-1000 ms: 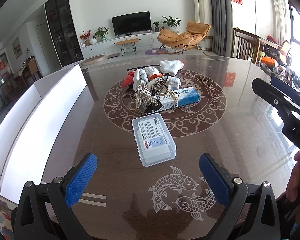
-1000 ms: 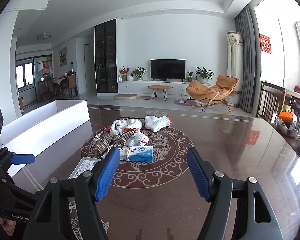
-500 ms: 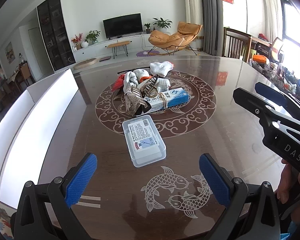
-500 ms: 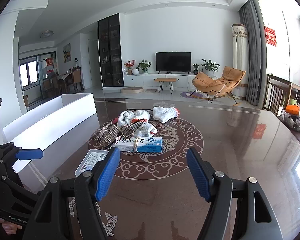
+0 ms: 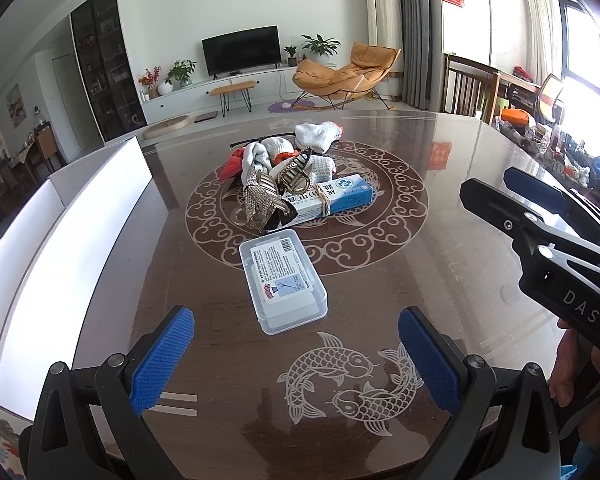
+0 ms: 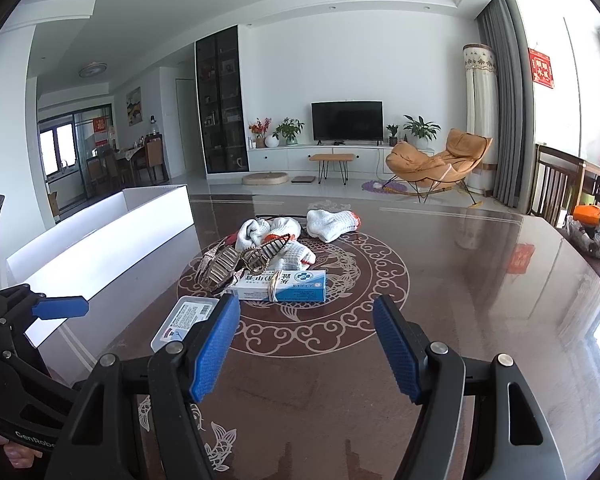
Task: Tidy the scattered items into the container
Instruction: 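Move the left tool toward the clear plastic lidded box, then lower the left gripper around the clear plastic box and close it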
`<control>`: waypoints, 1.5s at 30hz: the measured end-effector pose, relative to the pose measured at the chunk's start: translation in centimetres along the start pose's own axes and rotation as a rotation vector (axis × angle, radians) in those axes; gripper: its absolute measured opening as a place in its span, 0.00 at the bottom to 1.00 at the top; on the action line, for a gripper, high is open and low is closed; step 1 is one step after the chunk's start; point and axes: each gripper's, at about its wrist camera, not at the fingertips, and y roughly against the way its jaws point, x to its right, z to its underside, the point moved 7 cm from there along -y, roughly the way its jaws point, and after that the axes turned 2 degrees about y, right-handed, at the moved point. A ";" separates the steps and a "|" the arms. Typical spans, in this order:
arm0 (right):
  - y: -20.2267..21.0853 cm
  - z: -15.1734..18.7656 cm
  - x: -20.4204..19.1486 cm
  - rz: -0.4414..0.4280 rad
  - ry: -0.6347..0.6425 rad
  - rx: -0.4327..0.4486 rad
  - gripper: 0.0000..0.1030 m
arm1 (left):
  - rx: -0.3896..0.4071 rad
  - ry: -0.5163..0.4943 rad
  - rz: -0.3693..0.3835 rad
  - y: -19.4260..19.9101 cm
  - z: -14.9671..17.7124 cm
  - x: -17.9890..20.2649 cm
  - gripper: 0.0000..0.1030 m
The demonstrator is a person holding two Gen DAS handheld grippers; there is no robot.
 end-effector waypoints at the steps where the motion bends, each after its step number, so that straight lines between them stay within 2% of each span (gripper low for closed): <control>1: -0.1 0.1 -0.1 0.000 -0.002 -0.001 0.68 | -0.003 0.003 0.001 0.0 0.0 0.0 1.00; 24: -1.1 0.0 -0.3 -0.011 -0.008 -0.021 0.68 | -0.032 0.026 0.003 -0.9 0.3 -0.8 1.00; 29: -1.3 0.4 0.3 0.000 -0.015 -0.031 0.68 | -0.078 0.063 0.002 -2.5 0.9 -1.7 1.00; 35: -2.4 1.9 1.6 0.009 -0.061 -0.091 0.68 | -0.123 0.094 -0.033 -4.3 1.8 -3.1 1.00; 45: -3.4 3.1 1.5 0.008 -0.069 -0.127 0.68 | -0.126 0.078 -0.067 -4.9 0.7 -2.8 1.00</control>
